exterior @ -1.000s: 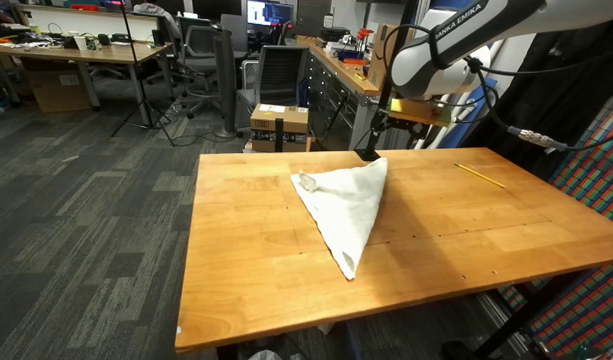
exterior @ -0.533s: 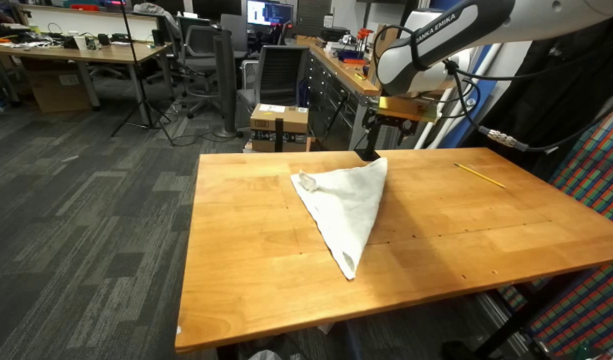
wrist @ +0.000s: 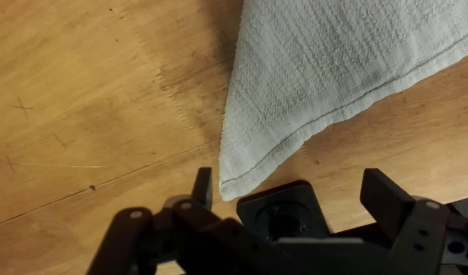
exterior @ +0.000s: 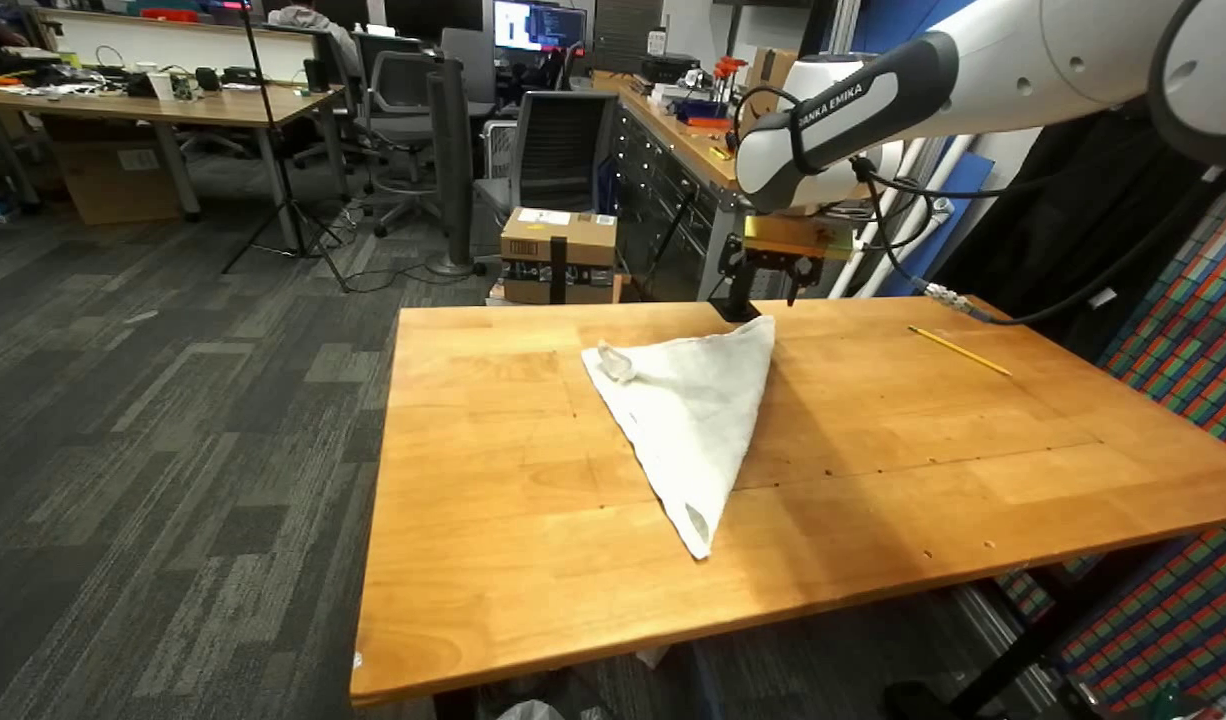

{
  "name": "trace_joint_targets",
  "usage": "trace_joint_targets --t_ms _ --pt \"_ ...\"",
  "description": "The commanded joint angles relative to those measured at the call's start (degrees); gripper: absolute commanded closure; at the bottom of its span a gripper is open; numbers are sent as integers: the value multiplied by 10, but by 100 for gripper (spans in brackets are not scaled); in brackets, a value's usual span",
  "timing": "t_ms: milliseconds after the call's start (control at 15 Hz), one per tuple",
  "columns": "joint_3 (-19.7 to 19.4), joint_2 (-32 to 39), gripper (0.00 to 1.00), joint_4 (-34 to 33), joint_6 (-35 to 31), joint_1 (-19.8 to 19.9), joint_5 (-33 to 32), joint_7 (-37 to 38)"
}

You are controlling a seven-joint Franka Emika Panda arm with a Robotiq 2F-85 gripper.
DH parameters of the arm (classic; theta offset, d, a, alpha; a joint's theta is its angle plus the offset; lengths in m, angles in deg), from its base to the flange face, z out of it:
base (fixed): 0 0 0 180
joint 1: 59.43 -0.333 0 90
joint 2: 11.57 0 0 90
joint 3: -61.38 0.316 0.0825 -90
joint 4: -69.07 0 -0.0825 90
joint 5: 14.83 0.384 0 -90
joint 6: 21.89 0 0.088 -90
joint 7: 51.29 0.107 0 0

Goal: Fold the towel thrice

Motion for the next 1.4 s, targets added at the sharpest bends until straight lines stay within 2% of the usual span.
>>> trace_joint_targets --t_ms 0,267,1333 --pt "-4 50 0 -78 42 1 1 0" --pt "-1 77 0 -103 65 7 8 -2" --pt "9 77 0 -86 81 27 37 -10"
